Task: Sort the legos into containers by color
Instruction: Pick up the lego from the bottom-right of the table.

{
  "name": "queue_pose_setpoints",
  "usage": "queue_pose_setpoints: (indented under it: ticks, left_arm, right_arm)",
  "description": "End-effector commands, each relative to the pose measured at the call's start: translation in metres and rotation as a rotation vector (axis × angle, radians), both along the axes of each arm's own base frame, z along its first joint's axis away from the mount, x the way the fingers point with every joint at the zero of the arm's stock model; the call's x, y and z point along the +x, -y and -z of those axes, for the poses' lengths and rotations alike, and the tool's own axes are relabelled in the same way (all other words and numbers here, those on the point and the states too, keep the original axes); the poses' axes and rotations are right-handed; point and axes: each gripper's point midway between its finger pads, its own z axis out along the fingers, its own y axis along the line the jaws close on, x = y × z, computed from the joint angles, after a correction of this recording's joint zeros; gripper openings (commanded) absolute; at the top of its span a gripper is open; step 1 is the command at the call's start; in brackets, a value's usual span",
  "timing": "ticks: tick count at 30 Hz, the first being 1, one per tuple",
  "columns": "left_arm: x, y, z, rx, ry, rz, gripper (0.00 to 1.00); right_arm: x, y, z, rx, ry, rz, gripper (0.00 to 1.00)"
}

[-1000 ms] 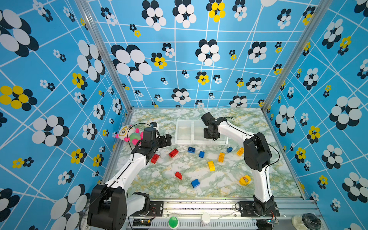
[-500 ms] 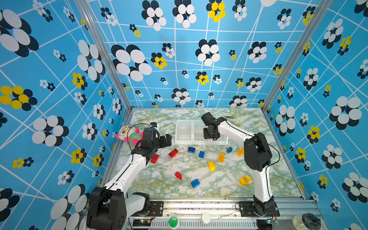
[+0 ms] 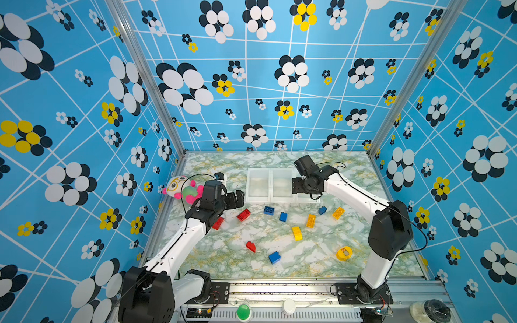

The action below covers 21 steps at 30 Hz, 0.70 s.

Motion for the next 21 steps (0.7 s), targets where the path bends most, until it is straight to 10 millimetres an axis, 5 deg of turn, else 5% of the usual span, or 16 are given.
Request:
queue_pose_setpoints:
  ticks: [1, 7, 11, 15, 21]
  left_arm:
    - [-0.012, 0.006, 0.004, -0.010, -0.023, 0.008, 0.99]
    - [-0.021, 0.015, 0.009, -0.018, -0.037, 0.027, 0.99]
    - [-0.023, 0.018, 0.011, -0.018, -0.045, 0.033, 0.99]
    - [-0.024, 0.022, 0.011, -0.013, -0.051, 0.042, 0.99]
    - [-0.025, 0.024, 0.010, -0.007, -0.057, 0.048, 0.99]
  right_arm:
    - [-0.023, 0.034, 0.012, -0.014, -0.068, 0.081, 0.85]
    - [-0.059, 0.087, 0.028, 0.023, -0.136, 0.211, 0.86]
    - [-0.100, 0.114, 0.042, 0.010, -0.214, 0.307, 0.90]
    - [-0.144, 0.129, 0.053, 0.050, -0.255, 0.443, 0.98]
    - [-0.197, 0.139, 0.072, 0.130, -0.328, 0.620, 0.99]
